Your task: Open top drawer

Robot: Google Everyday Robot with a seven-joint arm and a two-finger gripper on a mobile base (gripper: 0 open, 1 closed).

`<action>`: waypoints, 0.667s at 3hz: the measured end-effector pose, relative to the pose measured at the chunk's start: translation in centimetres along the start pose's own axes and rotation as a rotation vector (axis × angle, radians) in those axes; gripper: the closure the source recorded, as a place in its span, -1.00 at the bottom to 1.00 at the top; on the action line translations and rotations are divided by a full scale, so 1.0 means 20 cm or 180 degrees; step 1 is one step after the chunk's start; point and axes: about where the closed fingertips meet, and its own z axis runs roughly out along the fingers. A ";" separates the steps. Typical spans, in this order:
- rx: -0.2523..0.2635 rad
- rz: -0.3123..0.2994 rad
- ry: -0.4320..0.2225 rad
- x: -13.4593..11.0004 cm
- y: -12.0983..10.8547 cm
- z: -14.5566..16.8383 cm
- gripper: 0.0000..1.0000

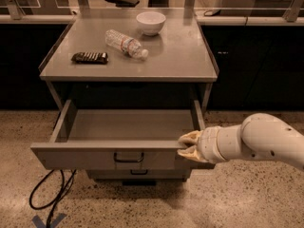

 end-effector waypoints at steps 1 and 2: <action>0.0000 0.0000 0.0000 0.00 0.00 0.00 -0.20; 0.0000 0.0000 0.0000 0.00 0.00 0.00 -0.67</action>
Offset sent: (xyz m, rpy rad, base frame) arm 0.0000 0.0000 0.0000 0.0000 0.0000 0.0000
